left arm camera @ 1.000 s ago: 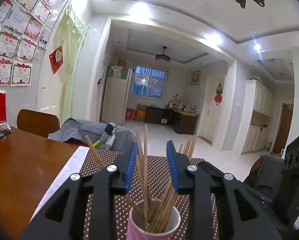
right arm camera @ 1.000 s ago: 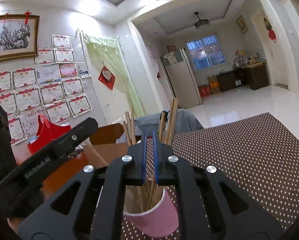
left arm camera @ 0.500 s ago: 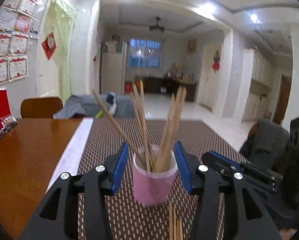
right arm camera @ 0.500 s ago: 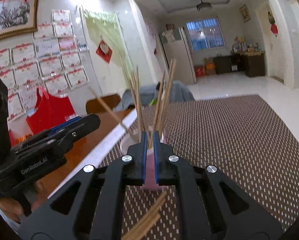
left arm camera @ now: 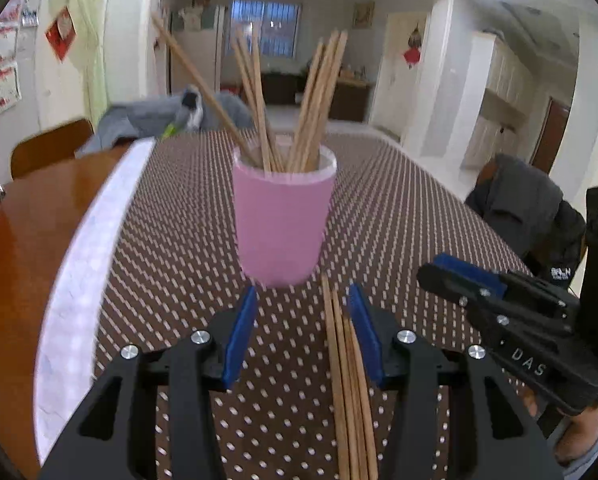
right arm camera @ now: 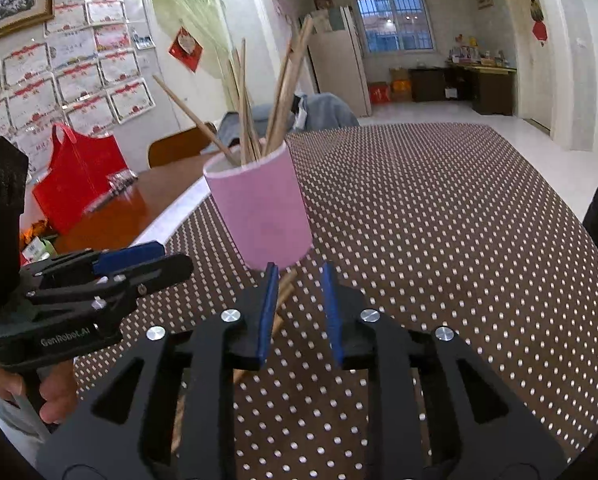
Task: Organize utensils
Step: 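Move both open tools back toward the chopstick pile, then lower the right tool onto a loose chopstick and close it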
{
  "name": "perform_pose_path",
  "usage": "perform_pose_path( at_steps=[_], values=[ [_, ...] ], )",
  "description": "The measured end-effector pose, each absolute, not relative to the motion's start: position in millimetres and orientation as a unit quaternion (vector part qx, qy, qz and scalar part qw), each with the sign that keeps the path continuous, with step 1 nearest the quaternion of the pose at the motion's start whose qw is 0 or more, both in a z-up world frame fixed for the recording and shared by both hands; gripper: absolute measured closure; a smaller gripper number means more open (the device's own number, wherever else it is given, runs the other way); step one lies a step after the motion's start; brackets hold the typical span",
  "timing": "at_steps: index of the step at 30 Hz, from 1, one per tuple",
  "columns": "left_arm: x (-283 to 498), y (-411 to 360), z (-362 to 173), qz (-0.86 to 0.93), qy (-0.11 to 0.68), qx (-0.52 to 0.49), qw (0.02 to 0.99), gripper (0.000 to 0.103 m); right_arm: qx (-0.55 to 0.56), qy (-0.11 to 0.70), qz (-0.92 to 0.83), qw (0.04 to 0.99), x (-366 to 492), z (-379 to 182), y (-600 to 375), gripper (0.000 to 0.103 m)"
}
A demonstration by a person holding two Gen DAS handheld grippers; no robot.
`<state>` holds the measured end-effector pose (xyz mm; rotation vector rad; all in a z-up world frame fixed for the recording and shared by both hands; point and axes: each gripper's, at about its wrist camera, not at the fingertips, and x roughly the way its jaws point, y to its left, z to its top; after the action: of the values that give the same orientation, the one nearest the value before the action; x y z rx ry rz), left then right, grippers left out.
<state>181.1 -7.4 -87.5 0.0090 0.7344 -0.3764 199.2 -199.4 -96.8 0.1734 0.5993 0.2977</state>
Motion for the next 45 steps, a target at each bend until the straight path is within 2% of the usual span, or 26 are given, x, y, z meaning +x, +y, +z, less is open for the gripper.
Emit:
perform_pose_path(
  at_steps=[2,4,5,11,25,29,33,45],
  values=[
    [182.0,-11.0,-99.1,-0.193,0.377,0.012,0.906,0.055,0.080,0.298,0.148,0.940,199.5,-99.7,-197.4,0.076],
    [181.2,-14.6,-107.9,-0.196,0.391,0.028,0.899,0.055,0.082,0.301,0.151,0.938,200.2,-101.4,-197.0,0.064],
    [181.0,-16.8,-112.8,-0.198,0.399,0.038,0.895,0.055,0.086,0.299,0.152,0.938,199.7,-101.1,-197.9,0.054],
    [186.2,-22.7,-134.0,-0.190,0.440,0.058,0.876,0.055,0.098,0.304,0.163,0.934,197.9,-105.6,-200.4,0.054],
    [190.6,-14.7,-136.9,-0.166,0.448,0.063,0.876,0.054,0.085,0.319,0.152,0.932,199.2,-107.0,-193.8,0.049],
    [183.7,-25.6,-138.4,-0.151,0.443,0.109,0.877,0.054,0.053,0.346,0.136,0.927,202.9,-110.1,-184.4,0.046],
    [184.5,-13.2,-136.0,-0.150,0.467,0.087,0.867,0.054,0.005,0.377,0.122,0.918,200.4,-116.7,-170.7,0.042],
    [175.4,8.8,-135.3,-0.149,0.476,0.064,0.865,0.055,-0.065,0.417,0.132,0.897,188.4,-129.1,-135.0,0.040]
  ],
)
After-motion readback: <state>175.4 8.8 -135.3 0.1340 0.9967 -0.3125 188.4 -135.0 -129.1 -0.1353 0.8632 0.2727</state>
